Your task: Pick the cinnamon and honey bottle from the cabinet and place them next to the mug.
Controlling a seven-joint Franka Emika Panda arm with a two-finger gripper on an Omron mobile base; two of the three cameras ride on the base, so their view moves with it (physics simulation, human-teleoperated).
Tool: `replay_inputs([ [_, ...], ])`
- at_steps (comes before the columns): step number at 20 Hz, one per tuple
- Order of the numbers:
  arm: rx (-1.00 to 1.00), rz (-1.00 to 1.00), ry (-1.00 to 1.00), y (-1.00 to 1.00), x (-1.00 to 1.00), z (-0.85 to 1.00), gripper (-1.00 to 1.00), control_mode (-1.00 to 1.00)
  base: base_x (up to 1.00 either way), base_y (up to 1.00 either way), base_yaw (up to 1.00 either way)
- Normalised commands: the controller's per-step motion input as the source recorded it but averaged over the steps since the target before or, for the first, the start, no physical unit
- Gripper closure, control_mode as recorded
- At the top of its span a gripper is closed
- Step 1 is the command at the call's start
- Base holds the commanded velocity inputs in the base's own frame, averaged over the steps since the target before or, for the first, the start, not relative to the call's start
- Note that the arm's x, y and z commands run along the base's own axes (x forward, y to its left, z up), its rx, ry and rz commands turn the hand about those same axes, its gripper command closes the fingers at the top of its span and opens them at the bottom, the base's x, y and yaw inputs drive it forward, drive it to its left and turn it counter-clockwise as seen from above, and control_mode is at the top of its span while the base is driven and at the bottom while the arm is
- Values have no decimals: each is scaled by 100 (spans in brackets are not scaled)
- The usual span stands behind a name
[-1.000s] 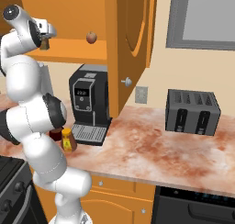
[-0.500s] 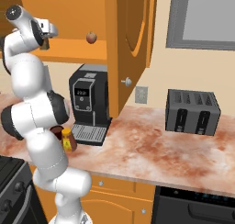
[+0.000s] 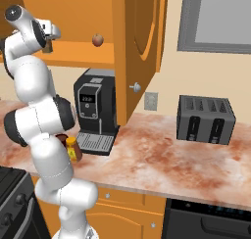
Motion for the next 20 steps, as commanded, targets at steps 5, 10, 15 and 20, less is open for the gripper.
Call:
replay_inputs([
  [5,0,0,0,0,0,0,100,-100,0,0,0],
  [10,0,0,0,-1,-3,0,100,-100,0,0,0],
  [15,3,0,0,-45,-65,-4,100,-100,0,0,0],
  [20,8,0,-1,-67,-100,-11,100,-100,0,0,0],
])
